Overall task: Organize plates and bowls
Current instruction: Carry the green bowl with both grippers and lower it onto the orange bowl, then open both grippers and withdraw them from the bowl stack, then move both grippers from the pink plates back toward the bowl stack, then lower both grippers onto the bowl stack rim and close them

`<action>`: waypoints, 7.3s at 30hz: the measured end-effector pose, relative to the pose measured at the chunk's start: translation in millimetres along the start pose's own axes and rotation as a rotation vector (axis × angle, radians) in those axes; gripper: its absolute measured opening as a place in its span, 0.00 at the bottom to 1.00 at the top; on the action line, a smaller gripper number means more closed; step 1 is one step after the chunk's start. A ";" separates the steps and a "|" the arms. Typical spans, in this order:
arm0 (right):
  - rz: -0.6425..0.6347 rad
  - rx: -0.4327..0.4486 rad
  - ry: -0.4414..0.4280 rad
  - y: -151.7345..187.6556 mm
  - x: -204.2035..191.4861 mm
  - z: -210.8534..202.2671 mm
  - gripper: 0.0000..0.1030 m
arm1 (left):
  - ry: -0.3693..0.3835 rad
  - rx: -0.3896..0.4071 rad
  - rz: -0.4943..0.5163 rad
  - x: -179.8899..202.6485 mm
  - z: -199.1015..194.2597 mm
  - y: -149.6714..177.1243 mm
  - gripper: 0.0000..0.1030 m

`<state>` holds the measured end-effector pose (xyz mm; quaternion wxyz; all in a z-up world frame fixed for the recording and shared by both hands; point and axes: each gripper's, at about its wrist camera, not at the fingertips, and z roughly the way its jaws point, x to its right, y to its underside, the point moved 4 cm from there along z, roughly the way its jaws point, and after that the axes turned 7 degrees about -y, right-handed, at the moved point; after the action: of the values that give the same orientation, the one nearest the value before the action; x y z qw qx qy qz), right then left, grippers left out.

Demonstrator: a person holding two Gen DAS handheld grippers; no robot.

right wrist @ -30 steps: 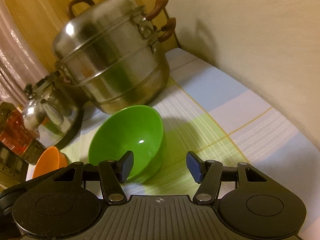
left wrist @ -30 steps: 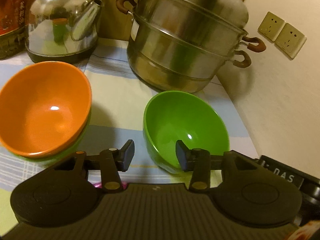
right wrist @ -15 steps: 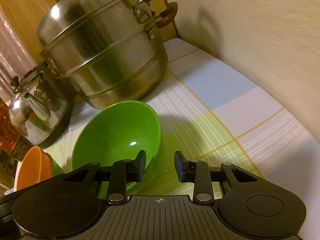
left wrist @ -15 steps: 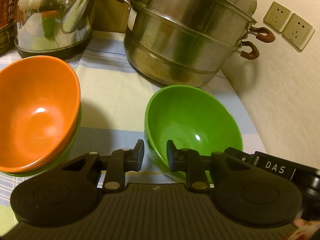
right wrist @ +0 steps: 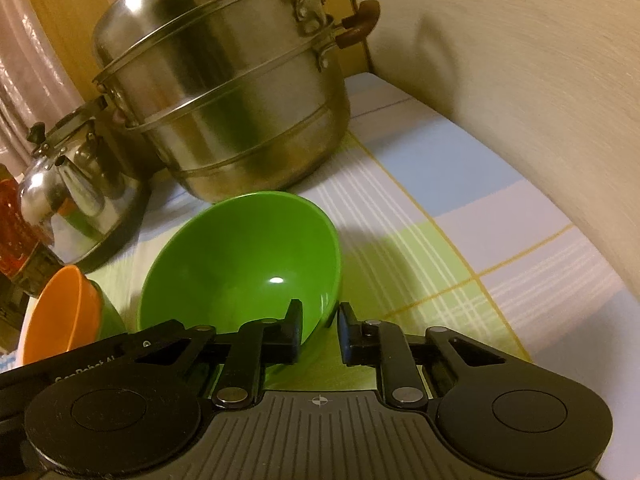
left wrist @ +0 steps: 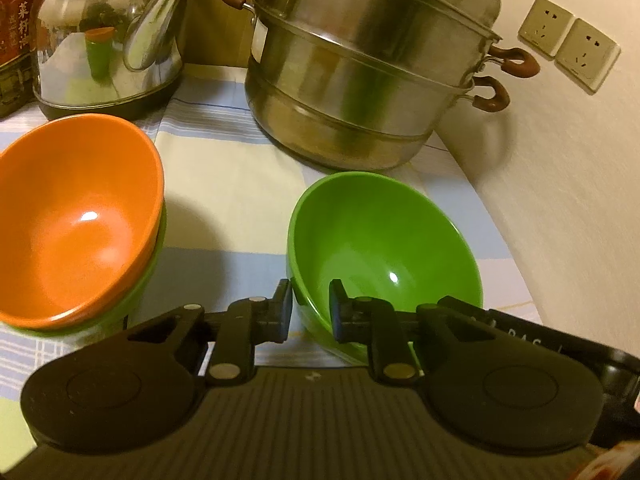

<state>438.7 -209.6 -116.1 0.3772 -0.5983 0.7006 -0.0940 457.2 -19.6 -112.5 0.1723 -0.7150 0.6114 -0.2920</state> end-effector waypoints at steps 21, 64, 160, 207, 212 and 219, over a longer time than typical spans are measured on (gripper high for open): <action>-0.025 0.062 -0.043 36.6 -39.1 -120.2 0.17 | 0.021 0.061 -0.009 -4.6 -129.7 39.0 0.16; -0.193 -0.017 -0.194 118.0 -157.1 -150.0 0.17 | -0.103 0.122 -0.161 -117.6 -233.0 86.3 0.16; -0.268 -0.029 -0.207 55.2 -178.5 -5.7 0.41 | -0.115 0.145 -0.231 -184.1 -117.2 15.3 0.26; -0.214 -0.099 -0.097 163.0 -122.7 -131.8 0.57 | -0.159 0.045 -0.151 -157.6 -189.2 113.4 0.45; -0.186 -0.084 -0.115 140.2 -125.8 -119.9 0.57 | -0.128 0.040 -0.177 -165.7 -179.7 91.9 0.45; -0.160 -0.053 -0.170 91.8 -142.5 -98.3 0.57 | -0.092 0.093 -0.217 -179.7 -164.6 39.3 0.45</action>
<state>305.1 -87.0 -41.7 0.4106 -0.6680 0.6183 -0.0543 308.6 166.3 -46.6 0.2004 -0.7808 0.5078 -0.3038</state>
